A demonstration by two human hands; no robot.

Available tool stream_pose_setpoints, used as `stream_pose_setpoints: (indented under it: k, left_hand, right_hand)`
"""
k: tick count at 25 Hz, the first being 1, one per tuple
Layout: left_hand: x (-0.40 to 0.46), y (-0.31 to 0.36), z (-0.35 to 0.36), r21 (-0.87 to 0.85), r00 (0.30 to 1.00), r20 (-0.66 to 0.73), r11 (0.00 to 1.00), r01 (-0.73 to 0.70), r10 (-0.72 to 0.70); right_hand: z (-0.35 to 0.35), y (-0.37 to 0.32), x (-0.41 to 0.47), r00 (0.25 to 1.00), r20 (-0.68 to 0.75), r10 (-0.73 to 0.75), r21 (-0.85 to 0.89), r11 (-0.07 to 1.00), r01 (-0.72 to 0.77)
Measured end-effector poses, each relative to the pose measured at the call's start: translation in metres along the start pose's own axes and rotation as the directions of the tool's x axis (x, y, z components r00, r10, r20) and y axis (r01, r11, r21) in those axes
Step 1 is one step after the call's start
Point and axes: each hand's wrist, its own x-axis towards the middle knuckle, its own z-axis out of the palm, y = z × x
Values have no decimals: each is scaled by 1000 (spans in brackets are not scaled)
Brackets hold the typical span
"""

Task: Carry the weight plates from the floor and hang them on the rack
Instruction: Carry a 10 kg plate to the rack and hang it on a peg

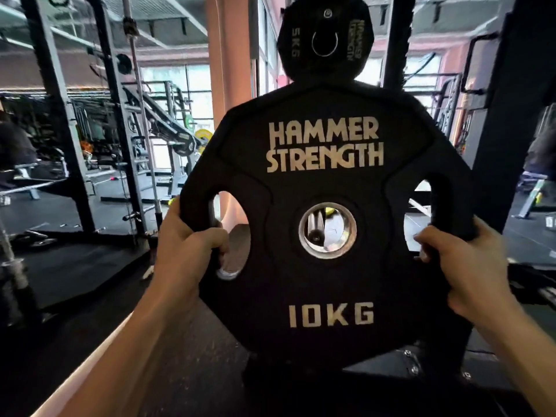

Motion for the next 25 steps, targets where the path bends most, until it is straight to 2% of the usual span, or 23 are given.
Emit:
stream_pose_setpoints:
  k: [5,9,18,25]
  left_hand:
    - [1,-86,3,-3,997,50,998,-63,63]
    - [10,-132,6,-37,996,74,998,-42,45]
    - [92,-170,41,-60,996,70,997,-49,53]
    - [166,-209,77,4,999,52,1000,-15,15]
  right_hand:
    - [-14,85,-8,998,-1,-69,-17,998,68]
    - [-15,126,-9,994,-46,-96,-8,995,95]
    - [18,156,64,986,-109,-127,-85,989,118]
    - [40,188,135,982,-124,-141,-189,975,116]
